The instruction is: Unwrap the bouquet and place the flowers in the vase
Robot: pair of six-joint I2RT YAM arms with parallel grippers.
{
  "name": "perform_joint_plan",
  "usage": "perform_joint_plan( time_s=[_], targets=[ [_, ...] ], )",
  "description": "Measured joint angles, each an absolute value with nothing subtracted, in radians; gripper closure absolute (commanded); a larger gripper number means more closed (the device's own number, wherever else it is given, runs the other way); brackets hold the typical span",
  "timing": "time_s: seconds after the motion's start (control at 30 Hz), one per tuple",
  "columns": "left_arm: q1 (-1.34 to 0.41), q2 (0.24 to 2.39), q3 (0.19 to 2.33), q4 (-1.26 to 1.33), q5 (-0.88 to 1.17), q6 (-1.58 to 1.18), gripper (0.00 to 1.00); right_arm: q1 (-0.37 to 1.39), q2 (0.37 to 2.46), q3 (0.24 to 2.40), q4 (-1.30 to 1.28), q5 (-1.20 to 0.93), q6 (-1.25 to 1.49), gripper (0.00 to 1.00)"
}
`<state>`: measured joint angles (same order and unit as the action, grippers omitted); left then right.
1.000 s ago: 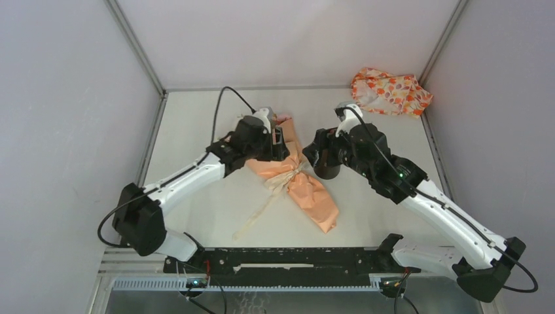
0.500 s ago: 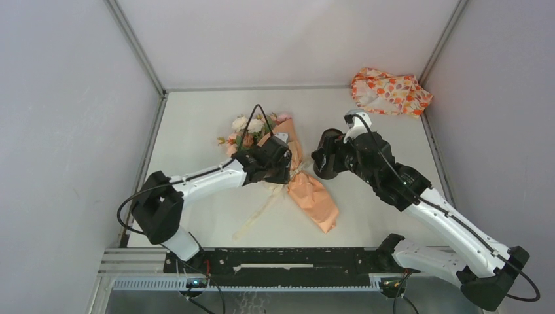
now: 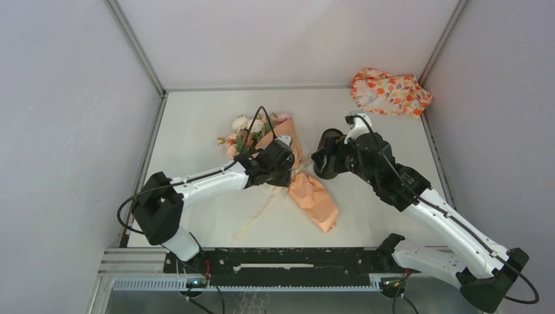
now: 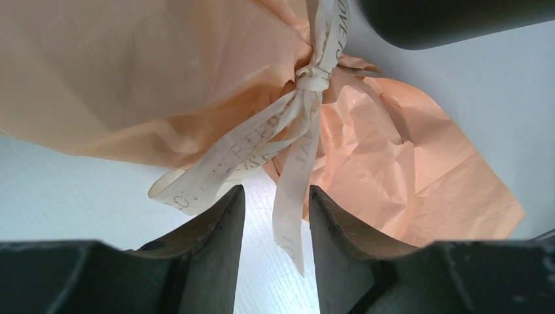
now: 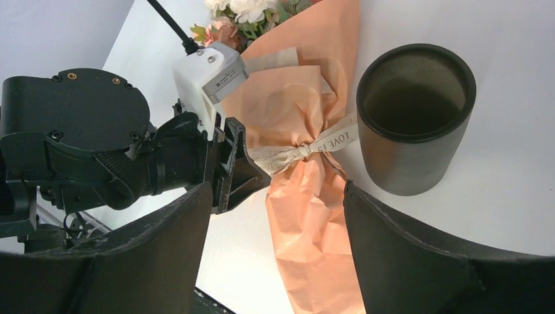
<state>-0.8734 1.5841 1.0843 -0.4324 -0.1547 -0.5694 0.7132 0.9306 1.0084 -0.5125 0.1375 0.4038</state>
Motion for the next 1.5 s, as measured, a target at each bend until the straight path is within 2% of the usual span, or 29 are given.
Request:
perform_joint_plan(
  time_s=[0.37, 0.43, 0.5, 0.63, 0.67, 0.97, 1.27, 1.5],
  targets=[
    [-0.897, 1.608, 1.084, -0.429, -0.15, -0.569, 0.61, 0.713, 0.929, 0.994, -0.505, 0.12, 0.412, 0.18],
    [-0.902, 1.608, 1.084, -0.429, -0.151, -0.569, 0.65, 0.713, 0.929, 0.994, -0.505, 0.118, 0.414, 0.18],
    [-0.906, 1.614, 1.085, -0.429, -0.152, -0.569, 0.73, 0.713, 0.929, 0.994, -0.505, 0.118, 0.416, 0.18],
    [-0.908, 1.651, 1.085, -0.428, -0.154, -0.575, 0.98, 0.713, 0.929, 0.993, -0.505, 0.118, 0.419, 0.19],
    [-0.908, 1.665, 1.085, -0.428, -0.155, -0.575, 1.0, 0.713, 0.929, 0.993, -0.505, 0.117, 0.419, 0.19],
    [-0.908, 1.668, 1.089, -0.476, -0.279, -0.58, 1.0, 0.723, 0.934, 0.973, -0.49, 0.106, 0.426, 0.19],
    [-0.87, 1.41, 0.978, -0.509, -0.422, -0.622, 1.0, 0.791, 1.042, 0.973, -0.452, 0.077, 0.437, 0.21],
    [-0.809, 1.338, 0.903, -0.544, -0.445, -0.632, 1.0, 0.82, 1.169, 0.973, -0.424, 0.051, 0.451, 0.23]
  ],
)
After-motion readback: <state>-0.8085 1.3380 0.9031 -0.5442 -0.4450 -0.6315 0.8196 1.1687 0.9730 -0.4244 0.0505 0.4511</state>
